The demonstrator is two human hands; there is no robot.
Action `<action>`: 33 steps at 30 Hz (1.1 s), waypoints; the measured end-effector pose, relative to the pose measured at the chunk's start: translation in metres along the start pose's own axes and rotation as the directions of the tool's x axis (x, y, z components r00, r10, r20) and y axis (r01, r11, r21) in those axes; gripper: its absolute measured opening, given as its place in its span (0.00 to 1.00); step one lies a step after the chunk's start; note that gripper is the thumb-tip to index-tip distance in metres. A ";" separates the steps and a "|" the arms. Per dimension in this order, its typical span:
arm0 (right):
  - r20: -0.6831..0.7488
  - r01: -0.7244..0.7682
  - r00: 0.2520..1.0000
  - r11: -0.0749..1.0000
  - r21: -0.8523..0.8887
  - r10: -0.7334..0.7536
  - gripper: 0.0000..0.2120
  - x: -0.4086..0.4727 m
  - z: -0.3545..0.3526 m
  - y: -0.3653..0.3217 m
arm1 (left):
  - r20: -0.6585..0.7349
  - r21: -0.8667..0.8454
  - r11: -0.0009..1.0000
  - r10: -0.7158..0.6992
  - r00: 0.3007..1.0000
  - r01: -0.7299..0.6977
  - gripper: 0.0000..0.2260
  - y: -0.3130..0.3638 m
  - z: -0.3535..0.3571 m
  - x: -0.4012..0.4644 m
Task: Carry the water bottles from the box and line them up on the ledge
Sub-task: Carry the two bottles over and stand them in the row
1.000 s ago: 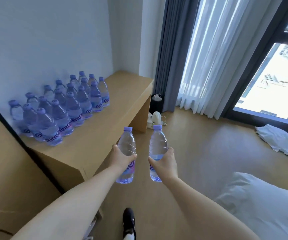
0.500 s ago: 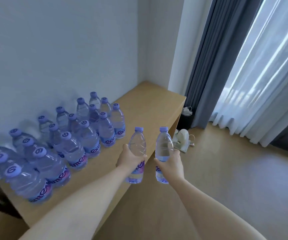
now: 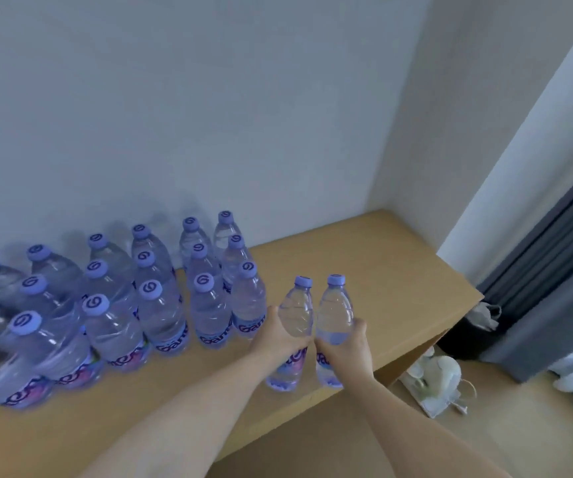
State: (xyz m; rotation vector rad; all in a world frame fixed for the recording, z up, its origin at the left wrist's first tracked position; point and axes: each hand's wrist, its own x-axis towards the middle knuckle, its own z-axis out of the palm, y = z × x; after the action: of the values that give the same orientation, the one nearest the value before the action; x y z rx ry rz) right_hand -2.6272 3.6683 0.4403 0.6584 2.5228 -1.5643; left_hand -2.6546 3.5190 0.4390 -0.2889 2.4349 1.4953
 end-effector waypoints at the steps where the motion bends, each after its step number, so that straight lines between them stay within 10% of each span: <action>1: 0.034 -0.001 0.999 1.000 -0.008 0.002 0.23 0.015 -0.007 -0.003 | -0.033 -0.022 1.000 -0.016 0.999 0.016 0.33 0.005 0.005 0.008; 15: 0.253 0.143 0.962 0.977 -0.159 -0.099 0.29 0.151 -0.011 -0.060 | -0.332 -0.031 0.999 -0.001 0.943 -0.010 0.17 0.047 0.021 0.119; 21: 0.303 0.176 0.940 0.984 -0.038 -0.156 0.12 0.183 -0.005 -0.084 | -0.430 0.004 1.000 0.027 0.903 -0.028 0.10 0.058 0.006 0.152; 33: 0.638 0.481 0.717 0.861 -0.162 -0.281 0.11 0.249 0.028 -0.145 | -0.492 -0.197 0.979 -0.147 0.858 0.055 0.11 0.074 -0.032 0.188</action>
State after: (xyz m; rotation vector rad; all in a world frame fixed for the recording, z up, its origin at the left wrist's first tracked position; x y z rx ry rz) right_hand -2.9150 3.6656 0.4712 -0.3972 2.3844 -1.1381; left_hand -2.8584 3.5178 0.4535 -0.9433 2.6045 1.7669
